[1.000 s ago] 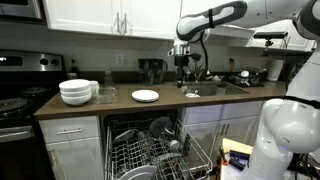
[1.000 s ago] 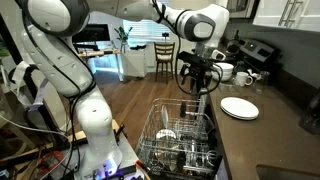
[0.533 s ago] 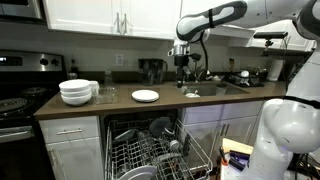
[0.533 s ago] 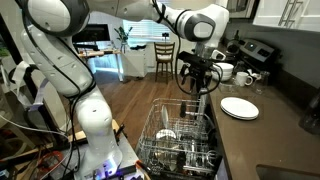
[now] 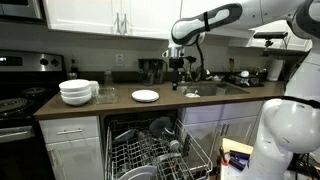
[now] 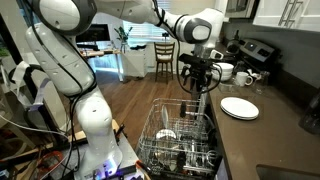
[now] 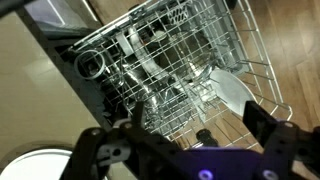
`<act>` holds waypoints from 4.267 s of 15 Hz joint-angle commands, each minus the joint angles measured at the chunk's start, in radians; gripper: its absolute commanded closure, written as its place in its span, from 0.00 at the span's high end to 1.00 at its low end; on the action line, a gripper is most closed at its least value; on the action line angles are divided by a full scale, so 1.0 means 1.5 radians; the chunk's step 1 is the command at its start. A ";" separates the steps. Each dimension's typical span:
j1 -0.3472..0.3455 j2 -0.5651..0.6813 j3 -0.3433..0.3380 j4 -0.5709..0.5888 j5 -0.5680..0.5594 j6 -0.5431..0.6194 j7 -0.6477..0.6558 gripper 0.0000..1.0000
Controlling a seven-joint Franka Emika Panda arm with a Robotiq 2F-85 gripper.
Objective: Take a plate from the counter and put it in dishwasher
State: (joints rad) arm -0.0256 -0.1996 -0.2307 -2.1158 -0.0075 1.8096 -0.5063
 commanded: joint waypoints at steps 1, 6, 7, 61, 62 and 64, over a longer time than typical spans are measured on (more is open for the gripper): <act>-0.011 0.043 0.037 0.000 -0.079 0.103 0.005 1.00; -0.010 0.122 0.065 0.027 -0.159 0.193 0.018 1.00; -0.010 0.138 0.070 0.035 -0.173 0.208 0.025 1.00; 0.011 0.408 0.082 0.185 -0.695 0.404 0.488 1.00; 0.012 0.412 0.080 0.188 -0.700 0.407 0.494 1.00; 0.013 0.417 0.077 0.192 -0.708 0.407 0.502 0.87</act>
State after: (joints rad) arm -0.0077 0.4013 -0.1058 -1.8571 -1.0328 2.4043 0.2085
